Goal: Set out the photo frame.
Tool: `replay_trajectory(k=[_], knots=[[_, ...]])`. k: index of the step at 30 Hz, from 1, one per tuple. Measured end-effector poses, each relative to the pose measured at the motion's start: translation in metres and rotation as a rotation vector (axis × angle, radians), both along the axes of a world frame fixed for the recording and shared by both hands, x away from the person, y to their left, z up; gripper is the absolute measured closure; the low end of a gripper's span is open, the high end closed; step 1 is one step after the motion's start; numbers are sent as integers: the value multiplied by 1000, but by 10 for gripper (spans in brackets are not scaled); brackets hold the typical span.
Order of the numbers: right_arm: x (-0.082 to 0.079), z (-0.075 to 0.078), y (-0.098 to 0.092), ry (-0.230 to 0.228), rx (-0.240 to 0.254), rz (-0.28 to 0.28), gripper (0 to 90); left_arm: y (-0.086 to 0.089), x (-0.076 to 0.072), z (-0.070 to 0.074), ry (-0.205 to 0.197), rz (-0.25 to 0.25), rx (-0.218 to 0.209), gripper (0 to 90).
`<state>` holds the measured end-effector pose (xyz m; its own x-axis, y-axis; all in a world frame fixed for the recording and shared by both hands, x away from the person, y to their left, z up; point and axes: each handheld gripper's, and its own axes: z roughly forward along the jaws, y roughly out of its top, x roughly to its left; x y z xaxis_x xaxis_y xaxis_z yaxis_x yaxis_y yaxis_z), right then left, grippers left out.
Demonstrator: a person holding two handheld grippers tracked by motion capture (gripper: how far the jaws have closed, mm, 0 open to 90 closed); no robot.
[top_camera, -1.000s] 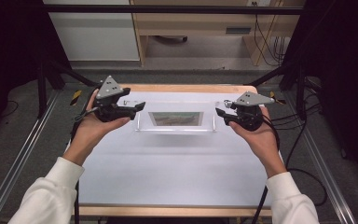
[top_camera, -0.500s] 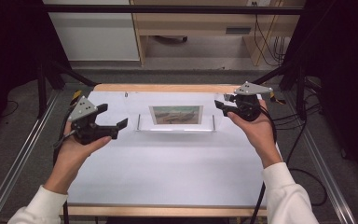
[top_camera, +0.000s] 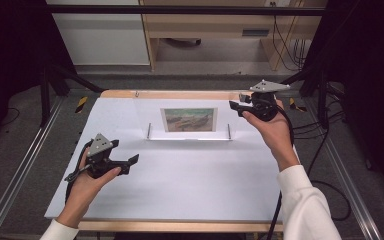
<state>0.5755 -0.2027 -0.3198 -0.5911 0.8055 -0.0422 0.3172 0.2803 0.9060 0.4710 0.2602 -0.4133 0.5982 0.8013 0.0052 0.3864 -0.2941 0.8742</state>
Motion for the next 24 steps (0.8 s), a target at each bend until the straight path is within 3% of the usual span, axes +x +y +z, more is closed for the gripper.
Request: replay_trajectory(k=[4, 9, 13, 24], knots=[[6, -1, 0, 9, 25, -8, 521, 5, 1, -14, 28, 13, 35, 87], [13, -1, 0, 15, 45, -14, 515, 12, 1, -24, 52, 31, 49, 87], [19, -2, 1, 27, 62, -23, 502, 16, 2, -28, 62, 34, 72, 88], [34, -3, 3, 54, 103, -54, 477, 19, 1, -31, 75, 27, 80, 94]])
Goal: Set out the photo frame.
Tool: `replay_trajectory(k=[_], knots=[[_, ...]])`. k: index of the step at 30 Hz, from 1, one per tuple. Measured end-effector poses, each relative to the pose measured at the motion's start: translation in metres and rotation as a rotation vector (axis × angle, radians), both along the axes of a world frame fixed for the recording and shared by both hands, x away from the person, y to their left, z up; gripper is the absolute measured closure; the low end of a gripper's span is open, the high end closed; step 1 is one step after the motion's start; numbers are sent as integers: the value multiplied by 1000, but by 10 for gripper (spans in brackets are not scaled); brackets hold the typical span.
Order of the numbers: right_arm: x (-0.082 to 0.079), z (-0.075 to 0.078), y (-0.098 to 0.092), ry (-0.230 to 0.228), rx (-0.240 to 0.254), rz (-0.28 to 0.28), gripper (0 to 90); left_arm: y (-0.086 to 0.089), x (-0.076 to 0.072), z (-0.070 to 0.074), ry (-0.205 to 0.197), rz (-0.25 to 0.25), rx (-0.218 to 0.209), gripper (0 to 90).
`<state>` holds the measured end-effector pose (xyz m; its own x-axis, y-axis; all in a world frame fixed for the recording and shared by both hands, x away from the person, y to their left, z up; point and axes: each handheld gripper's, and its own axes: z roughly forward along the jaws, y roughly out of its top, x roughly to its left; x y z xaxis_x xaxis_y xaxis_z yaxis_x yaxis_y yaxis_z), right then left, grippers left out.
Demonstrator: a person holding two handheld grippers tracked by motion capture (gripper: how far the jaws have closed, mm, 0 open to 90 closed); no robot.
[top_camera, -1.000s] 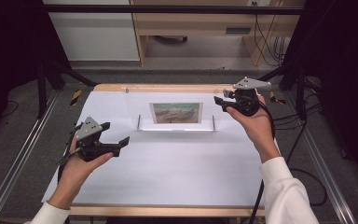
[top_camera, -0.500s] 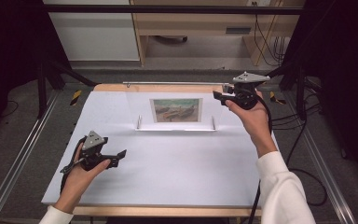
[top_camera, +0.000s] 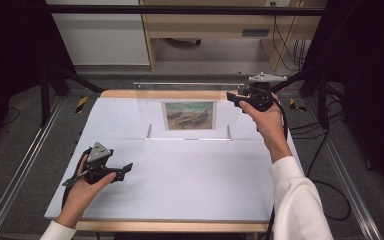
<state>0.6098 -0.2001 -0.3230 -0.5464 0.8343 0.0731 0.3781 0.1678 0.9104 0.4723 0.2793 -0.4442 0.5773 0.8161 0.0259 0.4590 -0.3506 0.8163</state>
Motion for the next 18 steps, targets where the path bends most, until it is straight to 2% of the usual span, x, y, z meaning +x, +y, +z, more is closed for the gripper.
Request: replay_trajectory(k=[11, 15, 18], knots=[[10, -2, 3, 23, 22, -19, 419, 1, 0, -1, 4, 0, 1, 96], [10, -3, 4, 35, 15, -19, 320, 1, -1, -2, 1, 1, 12, 97], [4, -5, 2, 20, 1, -38, 228, 0, -3, -2, -5, 0, 34, 96]])
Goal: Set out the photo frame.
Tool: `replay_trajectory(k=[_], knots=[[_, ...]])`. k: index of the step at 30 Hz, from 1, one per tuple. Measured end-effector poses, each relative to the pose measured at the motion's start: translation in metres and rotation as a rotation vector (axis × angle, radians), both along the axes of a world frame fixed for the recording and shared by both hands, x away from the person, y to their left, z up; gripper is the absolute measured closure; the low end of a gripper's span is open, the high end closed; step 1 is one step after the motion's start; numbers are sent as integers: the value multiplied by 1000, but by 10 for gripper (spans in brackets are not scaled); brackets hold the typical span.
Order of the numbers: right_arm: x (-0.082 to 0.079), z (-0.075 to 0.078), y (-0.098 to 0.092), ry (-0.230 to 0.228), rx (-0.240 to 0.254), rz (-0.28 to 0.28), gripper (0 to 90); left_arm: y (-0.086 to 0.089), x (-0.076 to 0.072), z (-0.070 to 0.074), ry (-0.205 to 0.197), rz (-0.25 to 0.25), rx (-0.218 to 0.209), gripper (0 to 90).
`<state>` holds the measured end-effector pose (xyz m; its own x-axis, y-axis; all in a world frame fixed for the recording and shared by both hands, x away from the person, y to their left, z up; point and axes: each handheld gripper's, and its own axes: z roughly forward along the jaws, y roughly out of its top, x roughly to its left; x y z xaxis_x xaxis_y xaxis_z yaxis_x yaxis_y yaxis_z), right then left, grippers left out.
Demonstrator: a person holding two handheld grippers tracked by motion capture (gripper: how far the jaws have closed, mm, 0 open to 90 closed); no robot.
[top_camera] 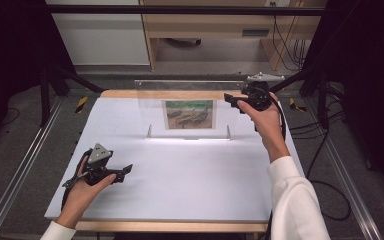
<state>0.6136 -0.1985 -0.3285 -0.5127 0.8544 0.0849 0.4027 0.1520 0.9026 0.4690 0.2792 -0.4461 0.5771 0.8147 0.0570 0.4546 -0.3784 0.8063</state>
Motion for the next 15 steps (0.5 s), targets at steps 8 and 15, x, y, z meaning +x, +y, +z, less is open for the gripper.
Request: replay_trajectory(k=[8, 15], knots=[[-52, -30, -15, -29, -100, -74, 121, -4, -8, -4, 10, -3, 37, 87], [-106, -76, -25, 38, -147, -102, 90, -2, -14, -8, 26, 15, 44, 75]])
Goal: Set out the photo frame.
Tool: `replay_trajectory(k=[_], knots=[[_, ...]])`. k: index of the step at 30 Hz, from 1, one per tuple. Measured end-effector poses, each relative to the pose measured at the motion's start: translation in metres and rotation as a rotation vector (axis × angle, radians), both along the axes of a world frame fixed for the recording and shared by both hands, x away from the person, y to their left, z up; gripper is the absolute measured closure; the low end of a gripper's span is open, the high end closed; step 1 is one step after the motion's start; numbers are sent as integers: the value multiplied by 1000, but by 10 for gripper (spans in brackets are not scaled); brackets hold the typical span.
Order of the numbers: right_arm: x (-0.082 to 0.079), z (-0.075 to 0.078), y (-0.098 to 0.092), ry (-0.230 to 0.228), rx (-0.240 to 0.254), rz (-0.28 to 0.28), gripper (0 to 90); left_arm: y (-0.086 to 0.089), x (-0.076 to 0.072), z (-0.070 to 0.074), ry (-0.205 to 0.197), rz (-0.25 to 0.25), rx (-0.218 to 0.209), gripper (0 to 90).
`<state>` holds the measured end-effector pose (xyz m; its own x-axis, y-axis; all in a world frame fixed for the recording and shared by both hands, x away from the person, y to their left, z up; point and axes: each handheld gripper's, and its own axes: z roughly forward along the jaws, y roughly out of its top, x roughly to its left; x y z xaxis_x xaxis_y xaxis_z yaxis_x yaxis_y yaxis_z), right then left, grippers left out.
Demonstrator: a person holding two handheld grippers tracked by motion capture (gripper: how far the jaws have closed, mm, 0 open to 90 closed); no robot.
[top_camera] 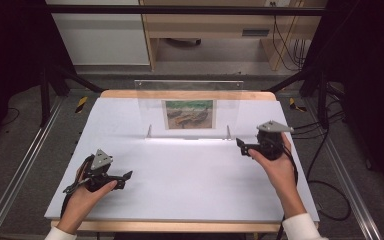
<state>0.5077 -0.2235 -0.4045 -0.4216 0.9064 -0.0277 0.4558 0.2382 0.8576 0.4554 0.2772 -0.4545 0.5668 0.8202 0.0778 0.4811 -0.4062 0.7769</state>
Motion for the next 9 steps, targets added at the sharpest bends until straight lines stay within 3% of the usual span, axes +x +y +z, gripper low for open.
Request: replay_trajectory(k=[3, 5, 9], knots=[[-20, -24, -3, 67, -53, -27, 92, 4, -3, -2, 4, 28, -15, 73], [-28, -34, -5, 102, -63, -34, 91, 6, -6, -3, 7, 37, -18, 73], [-43, -45, -5, 142, -39, -28, 89, 13, -7, -4, -5, 62, -9, 66]])
